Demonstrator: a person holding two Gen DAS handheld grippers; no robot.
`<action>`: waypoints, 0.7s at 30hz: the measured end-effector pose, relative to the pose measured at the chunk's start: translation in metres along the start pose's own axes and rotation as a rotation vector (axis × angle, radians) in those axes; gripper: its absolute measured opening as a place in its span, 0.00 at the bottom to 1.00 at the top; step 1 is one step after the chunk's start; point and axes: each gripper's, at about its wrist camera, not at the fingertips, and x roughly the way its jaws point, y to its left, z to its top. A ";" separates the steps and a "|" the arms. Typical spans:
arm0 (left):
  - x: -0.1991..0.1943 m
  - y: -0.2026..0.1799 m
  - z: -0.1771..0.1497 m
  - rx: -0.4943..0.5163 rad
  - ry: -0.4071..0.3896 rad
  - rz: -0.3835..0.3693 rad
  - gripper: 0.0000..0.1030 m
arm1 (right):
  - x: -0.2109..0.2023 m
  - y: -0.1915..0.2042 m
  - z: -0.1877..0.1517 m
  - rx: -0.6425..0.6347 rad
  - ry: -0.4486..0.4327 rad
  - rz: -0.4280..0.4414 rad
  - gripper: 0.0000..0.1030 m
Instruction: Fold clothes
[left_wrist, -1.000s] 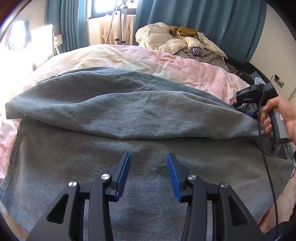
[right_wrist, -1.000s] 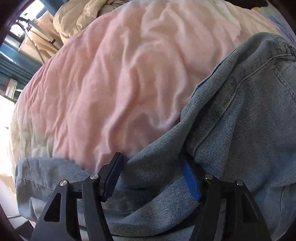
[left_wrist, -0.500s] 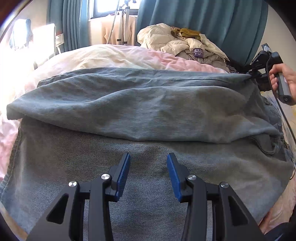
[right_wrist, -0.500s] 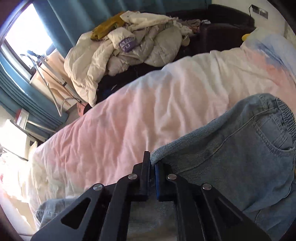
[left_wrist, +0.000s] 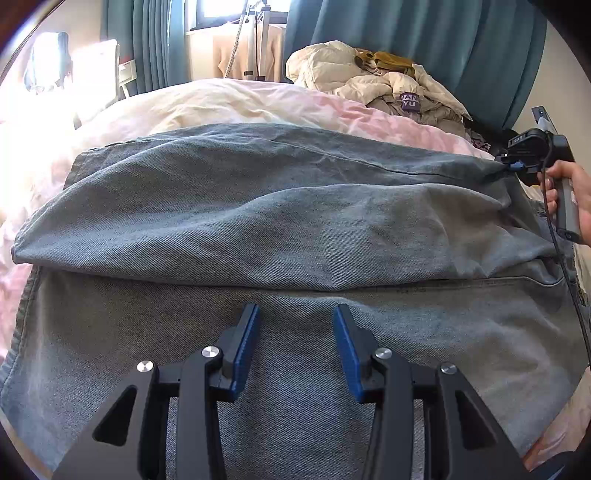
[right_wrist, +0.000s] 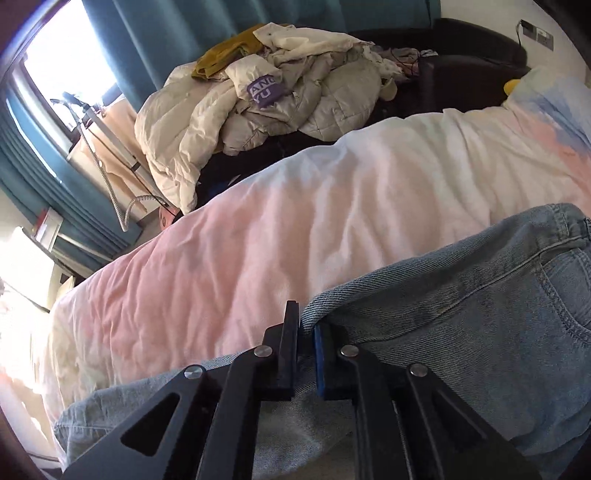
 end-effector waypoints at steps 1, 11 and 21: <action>0.000 0.000 0.001 -0.001 -0.001 -0.001 0.41 | -0.005 0.000 -0.003 -0.028 0.003 0.016 0.17; -0.018 0.002 0.003 -0.021 -0.029 -0.005 0.41 | -0.106 -0.031 -0.065 -0.126 -0.168 -0.050 0.64; -0.051 0.011 -0.001 -0.056 -0.063 -0.004 0.41 | -0.126 -0.093 -0.150 0.104 -0.167 -0.129 0.63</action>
